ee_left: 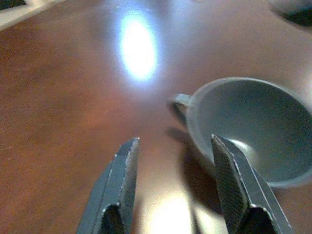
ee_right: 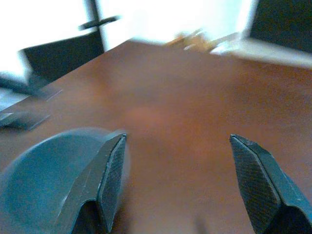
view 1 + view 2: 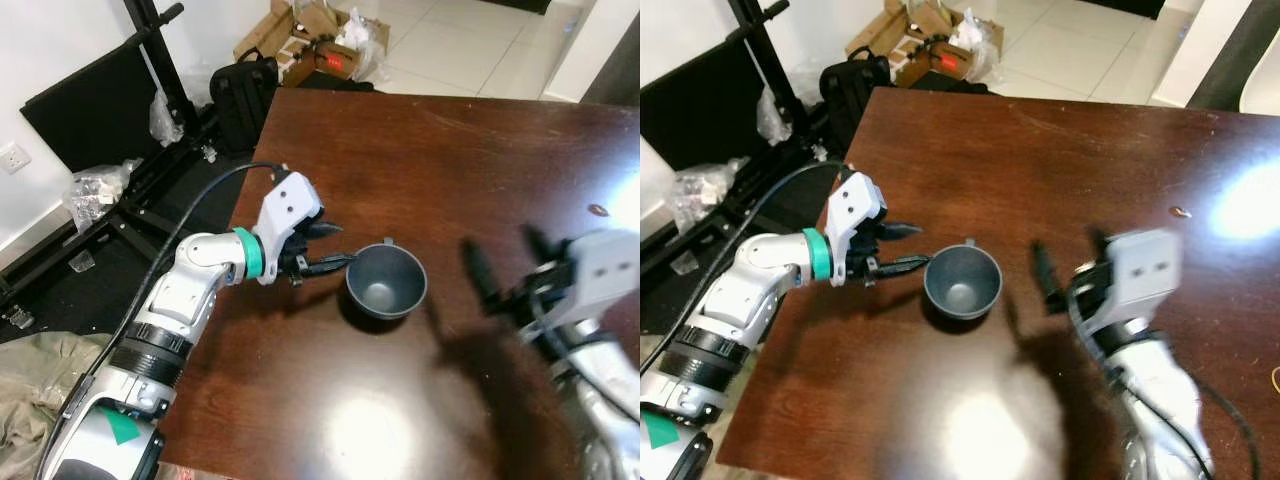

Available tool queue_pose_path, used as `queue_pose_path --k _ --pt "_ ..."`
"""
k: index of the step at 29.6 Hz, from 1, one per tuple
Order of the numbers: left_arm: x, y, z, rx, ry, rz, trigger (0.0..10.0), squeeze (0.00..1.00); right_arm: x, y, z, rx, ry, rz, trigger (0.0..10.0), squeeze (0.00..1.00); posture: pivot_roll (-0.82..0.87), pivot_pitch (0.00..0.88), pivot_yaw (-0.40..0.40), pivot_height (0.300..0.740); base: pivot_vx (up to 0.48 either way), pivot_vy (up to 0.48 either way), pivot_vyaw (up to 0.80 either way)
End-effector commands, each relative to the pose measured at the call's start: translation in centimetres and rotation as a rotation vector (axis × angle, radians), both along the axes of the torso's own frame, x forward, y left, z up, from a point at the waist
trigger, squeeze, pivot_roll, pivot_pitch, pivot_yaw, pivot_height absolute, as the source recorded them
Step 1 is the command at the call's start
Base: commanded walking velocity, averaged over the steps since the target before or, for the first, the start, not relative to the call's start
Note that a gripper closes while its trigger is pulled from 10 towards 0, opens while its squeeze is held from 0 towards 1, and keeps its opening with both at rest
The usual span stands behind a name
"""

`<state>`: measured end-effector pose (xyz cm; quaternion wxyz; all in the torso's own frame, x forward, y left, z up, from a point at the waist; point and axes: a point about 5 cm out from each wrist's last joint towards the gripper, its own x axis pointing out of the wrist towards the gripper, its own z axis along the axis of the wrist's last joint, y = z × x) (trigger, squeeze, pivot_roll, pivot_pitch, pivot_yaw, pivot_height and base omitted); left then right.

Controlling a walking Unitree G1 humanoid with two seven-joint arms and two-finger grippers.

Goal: Setting the table

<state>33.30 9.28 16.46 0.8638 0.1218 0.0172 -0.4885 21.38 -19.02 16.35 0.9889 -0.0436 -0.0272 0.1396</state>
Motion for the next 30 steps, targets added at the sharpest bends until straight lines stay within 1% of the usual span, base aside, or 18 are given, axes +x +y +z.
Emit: queue_pose_path --k 1,2,3,4,5,6,7,8,9,11,12,15,17,20,22,26,27,30 --pt "0.8 1.3 0.2 -0.005 -0.038 0.117 10.0 0.0 -0.4 0.9 -0.4 0.0 0.033 0.047 10.0 0.0 -0.12 0.05 0.108 0.74 0.0 0.0 0.0" --pt "0.8 1.3 0.2 -0.005 -0.038 0.117 10.0 0.0 -0.4 0.9 -0.4 0.0 0.033 0.047 10.0 0.0 -0.12 0.05 0.108 0.74 0.0 0.0 0.0" --pt "1.1 1.9 0.5 -0.02 -0.049 0.173 10.0 0.0 -0.5 1.2 -0.6 0.005 0.048 0.067 10.0 0.0 -0.11 0.053 0.104 0.74 0.0 0.0 0.0" --pt "1.2 2.4 0.7 -0.033 -0.054 0.206 10.0 0.0 -0.6 1.4 -0.7 0.006 0.057 0.075 10.0 0.0 -0.11 0.054 0.102 0.74 0.0 0.0 0.0" --pt "1.2 2.4 0.7 -0.033 -0.054 0.206 10.0 0.0 -0.6 1.4 -0.7 0.006 0.057 0.075 10.0 0.0 -0.11 0.054 0.102 0.74 0.0 0.0 0.0" --pt "1.1 3.0 0.9 -0.039 -0.063 0.231 10.0 0.0 -0.7 1.4 -0.7 0.001 0.065 0.083 10.0 0.0 -0.11 0.057 0.094 0.74 0.0 0.0 0.0" --pt "1.1 3.0 0.9 -0.039 -0.063 0.231 10.0 0.0 -0.7 1.4 -0.7 0.001 0.065 0.083 10.0 0.0 -0.11 0.057 0.094 0.74 0.0 0.0 0.0" --pt "0.9 3.8 1.0 -0.033 -0.076 0.248 10.0 0.0 -0.7 1.3 -0.7 -0.012 0.07 0.083 10.0 0.0 -0.11 0.059 0.089 0.74 0.0 0.0 0.0" --pt "0.9 3.8 1.0 -0.033 -0.076 0.248 10.0 0.0 -0.7 1.3 -0.7 -0.012 0.07 0.083 10.0 0.0 -0.11 0.059 0.089 0.74 0.0 0.0 0.0" --pt "-0.1 5.3 0.9 0.006 -0.092 0.238 10.0 0.0 -0.6 0.7 -0.4 -0.045 0.068 0.062 10.0 0.0 -0.1 0.062 0.079 0.74 0.0 0.0 0.0" --pt "-0.2 5.9 1.0 0.019 -0.096 0.242 10.0 0.0 -0.5 0.4 -0.2 -0.05 0.072 0.057 10.0 0.0 -0.1 0.062 0.074 0.74 0.0 0.0 0.0" --pt "0.0 6.7 1.3 0.033 -0.116 0.275 10.0 0.0 -0.3 0.0 -0.3 -0.011 0.098 0.061 10.0 0.0 -0.09 0.062 0.066 0.74 0.0 0.0 0.0" --pt "0.2 6.8 1.4 0.032 -0.12 0.284 10.0 0.0 -0.3 0.0 -0.3 -0.001 0.103 0.062 10.0 0.0 -0.09 0.062 0.066 0.74 0.0 0.0 0.0" --pt "0.5 6.5 1.8 0.032 -0.162 0.308 10.0 0.0 0.2 -0.1 -0.9 0.075 0.141 0.085 10.0 0.0 -0.09 0.06 0.06 0.74 0.0 0.0 0.0" --pt "0.6 6.5 1.8 0.03 -0.167 0.312 10.0 0.0 0.3 0.0 -1.0 0.085 0.149 0.098 10.0 0.0 -0.09 0.06 0.06 0.74 0.0 0.0 0.0" --pt "0.4 6.1 1.6 0.032 -0.179 0.313 10.0 0.0 0.9 0.5 -1.0 0.124 0.158 0.138 10.0 0.0 -0.08 0.056 0.051 0.74 0.0 0.0 0.0" --pt "0.0 5.5 1.7 0.021 -0.186 0.307 10.0 0.0 1.3 0.7 -1.2 0.144 0.176 0.168 10.0 0.0 -0.07 0.054 0.045 0.74 0.0 0.0 0.0" --pt "-0.1 5.2 1.7 0.011 -0.186 0.302 10.0 0.0 1.3 0.8 -1.4 0.142 0.198 0.193 10.0 0.0 -0.06 0.054 0.044 0.74 0.0 0.0 0.0"
